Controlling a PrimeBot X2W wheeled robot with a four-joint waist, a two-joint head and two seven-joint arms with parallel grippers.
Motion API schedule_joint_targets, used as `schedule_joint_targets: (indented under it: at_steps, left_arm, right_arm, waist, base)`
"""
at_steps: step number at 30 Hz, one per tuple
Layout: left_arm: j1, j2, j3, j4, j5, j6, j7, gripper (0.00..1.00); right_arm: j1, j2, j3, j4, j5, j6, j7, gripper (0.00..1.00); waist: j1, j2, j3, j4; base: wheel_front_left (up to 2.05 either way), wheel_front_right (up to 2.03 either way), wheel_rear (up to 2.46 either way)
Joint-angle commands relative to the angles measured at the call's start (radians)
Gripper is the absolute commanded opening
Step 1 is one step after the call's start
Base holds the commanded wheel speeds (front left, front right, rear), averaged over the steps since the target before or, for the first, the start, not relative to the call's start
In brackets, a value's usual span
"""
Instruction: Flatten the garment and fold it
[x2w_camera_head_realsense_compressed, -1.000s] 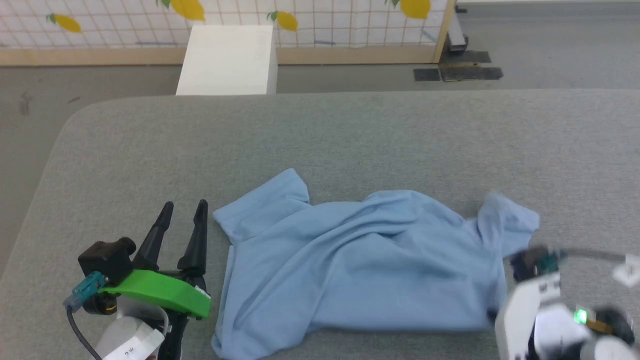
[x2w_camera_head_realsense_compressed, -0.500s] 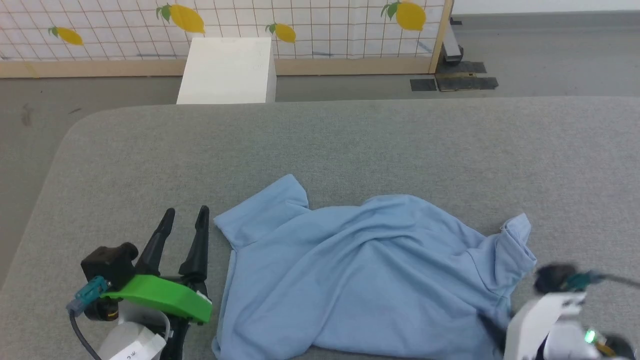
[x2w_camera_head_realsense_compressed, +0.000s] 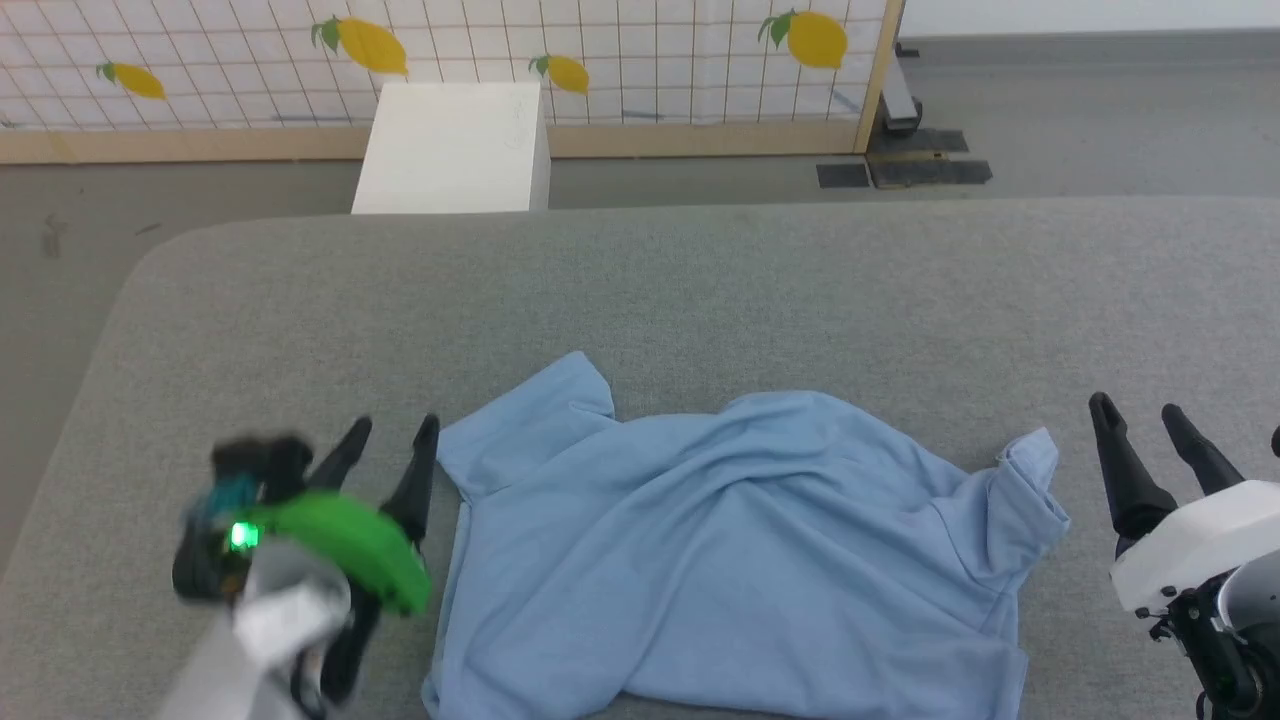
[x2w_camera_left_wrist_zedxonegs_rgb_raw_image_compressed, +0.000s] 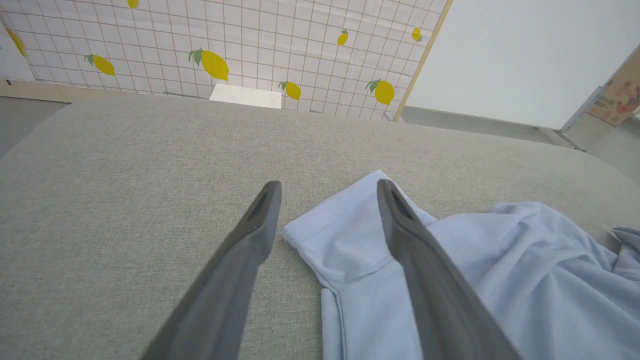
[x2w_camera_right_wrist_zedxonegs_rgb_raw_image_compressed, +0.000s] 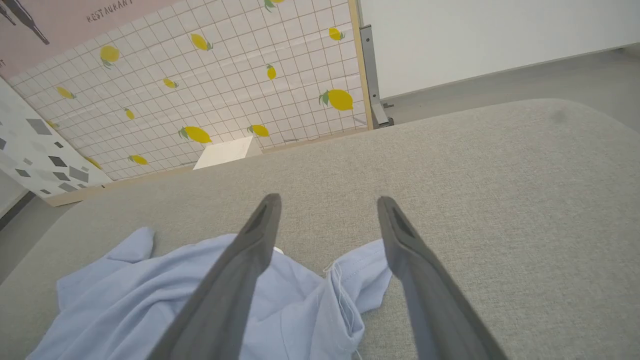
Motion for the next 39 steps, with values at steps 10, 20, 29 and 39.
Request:
schedule_joint_targets:
  at_steps: [10, 20, 29, 39]
  left_arm:
    - [-0.395, 0.074, -0.119, 0.242, 0.030, 0.030, 0.616, 1.00]
    - [-0.462, 0.069, -0.203, 0.347, 0.004, -0.007, 0.921, 1.00]
    - [-0.426, 0.043, -0.166, 0.329, -0.063, -0.022, 0.861, 0.00]
    - [-0.400, 0.058, 0.044, 0.219, -0.196, 0.030, 0.654, 0.00]
  right_arm:
    - [-0.051, 0.003, 0.027, 0.006, -0.015, -0.001, -0.020, 1.00]
    - [-0.072, 0.003, 0.039, 0.013, -0.016, -0.001, -0.045, 1.00]
    - [-0.075, 0.004, 0.033, 0.028, -0.030, -0.001, -0.043, 1.00]
    - [-0.072, 0.004, 0.034, 0.067, -0.055, -0.001, -0.019, 1.00]
  waist:
    - [0.0000, 0.0038, 0.123, -0.046]
    - [0.0000, 0.0038, 0.193, -0.075]
    - [0.0000, 0.0038, 0.179, -0.036]
    - [0.0000, 0.0038, 0.093, 0.047]
  base:
    - [0.00, 0.00, 0.00]
    - [0.00, 0.00, 0.00]
    - [0.00, 0.00, 0.00]
    - [0.00, 0.00, 0.00]
